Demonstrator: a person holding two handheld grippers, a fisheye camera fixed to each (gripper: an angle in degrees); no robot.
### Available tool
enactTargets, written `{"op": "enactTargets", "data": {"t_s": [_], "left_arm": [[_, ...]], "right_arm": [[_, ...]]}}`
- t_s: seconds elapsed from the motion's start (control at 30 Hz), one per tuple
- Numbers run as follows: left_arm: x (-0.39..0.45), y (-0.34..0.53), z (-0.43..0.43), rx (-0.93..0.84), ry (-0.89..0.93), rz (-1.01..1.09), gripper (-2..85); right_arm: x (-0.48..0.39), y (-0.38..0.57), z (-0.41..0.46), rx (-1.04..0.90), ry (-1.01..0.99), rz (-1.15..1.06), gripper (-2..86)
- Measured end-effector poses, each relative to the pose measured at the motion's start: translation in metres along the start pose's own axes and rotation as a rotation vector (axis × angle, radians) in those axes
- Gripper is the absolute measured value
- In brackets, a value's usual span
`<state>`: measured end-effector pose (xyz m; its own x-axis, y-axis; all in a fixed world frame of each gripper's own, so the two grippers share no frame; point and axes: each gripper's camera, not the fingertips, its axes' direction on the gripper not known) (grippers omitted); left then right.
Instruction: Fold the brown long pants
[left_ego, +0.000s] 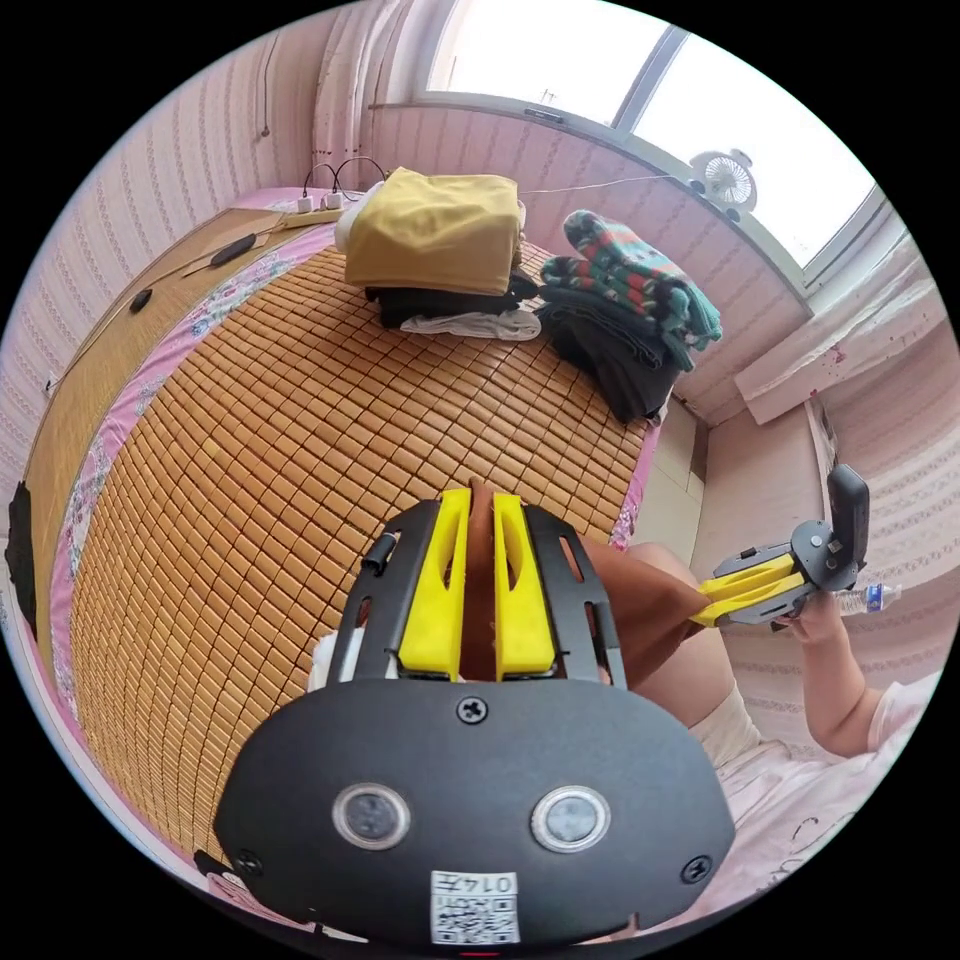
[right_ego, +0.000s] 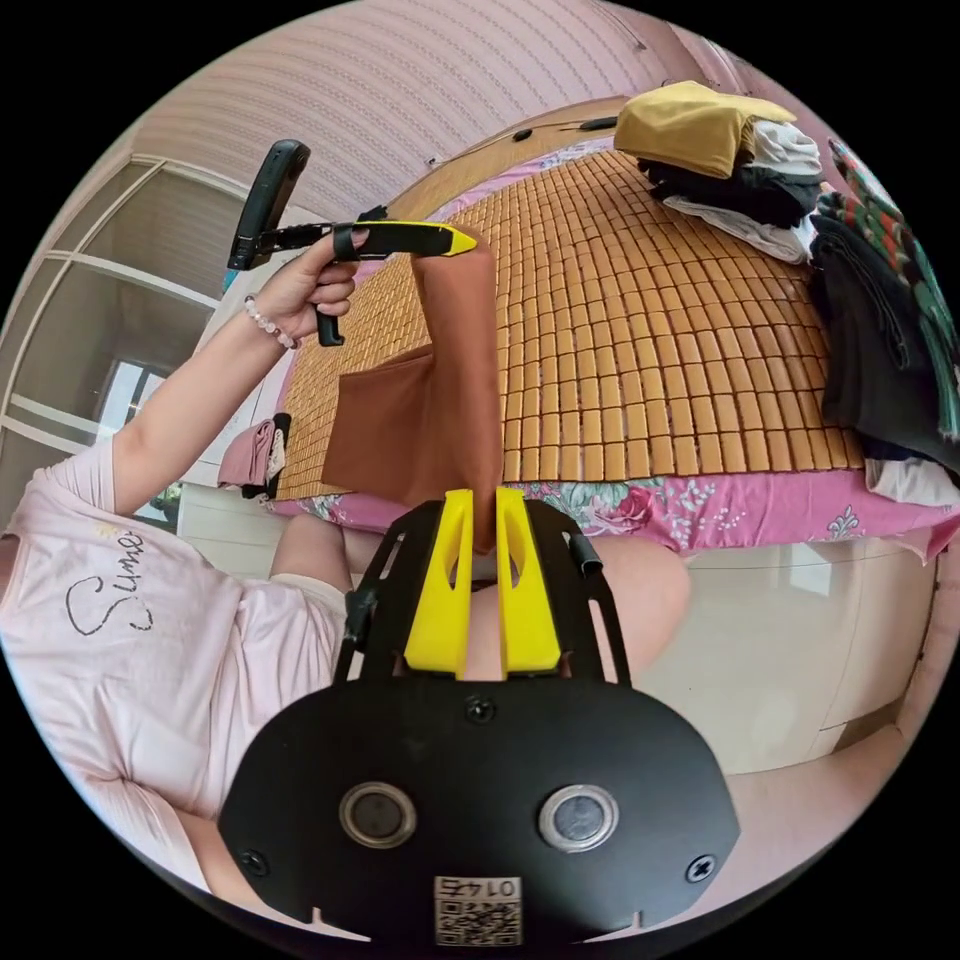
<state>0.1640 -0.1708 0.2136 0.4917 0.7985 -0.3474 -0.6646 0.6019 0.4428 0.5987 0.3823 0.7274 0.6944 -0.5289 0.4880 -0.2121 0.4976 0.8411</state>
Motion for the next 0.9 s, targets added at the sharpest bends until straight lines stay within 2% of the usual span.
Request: {"op": "enactTargets", "data": {"t_s": [0.17,0.27,0.37,0.47,0.53,0.6,0.63,0.7,0.9], "left_arm": [[0.012,0.012,-0.042,0.052,-0.034,0.025,4.1],[0.002,0.03,-0.065,0.074,-0.056,-0.008,4.0],[-0.024,0.062,-0.094,0.104,-0.062,-0.066,4.0],[-0.066,0.116,-0.126,0.162,-0.056,-0.181,4.1],[-0.095,0.156,-0.137,0.159,-0.111,-0.301,3.5],[-0.122,0.201,-0.145,0.165,-0.233,-0.449,0.5],[-0.138,0.23,-0.148,0.158,-0.252,-0.535,0.2],[-0.154,0.269,-0.147,0.139,-0.193,-0.642,-0.1],[-0.113,0.319,-0.129,0.152,-0.058,-0.639,-0.5]], "right_arm": [[-0.04,0.014,-0.033,0.05,0.05,-0.056,2.8],[-0.082,0.014,-0.034,0.04,0.069,-0.145,2.8],[-0.139,0.007,-0.024,0.03,0.006,-0.294,2.9],[-0.217,-0.008,0.016,-0.028,-0.082,-0.521,3.5],[-0.28,-0.021,0.082,-0.126,-0.08,-0.683,4.7],[-0.308,-0.027,0.145,-0.183,-0.066,-0.709,6.0],[-0.317,-0.029,0.191,-0.276,-0.044,-0.718,6.7],[-0.319,-0.027,0.244,-0.398,0.054,-0.71,4.9],[-0.312,-0.003,0.255,-0.342,0.202,-0.713,0.5]]}}
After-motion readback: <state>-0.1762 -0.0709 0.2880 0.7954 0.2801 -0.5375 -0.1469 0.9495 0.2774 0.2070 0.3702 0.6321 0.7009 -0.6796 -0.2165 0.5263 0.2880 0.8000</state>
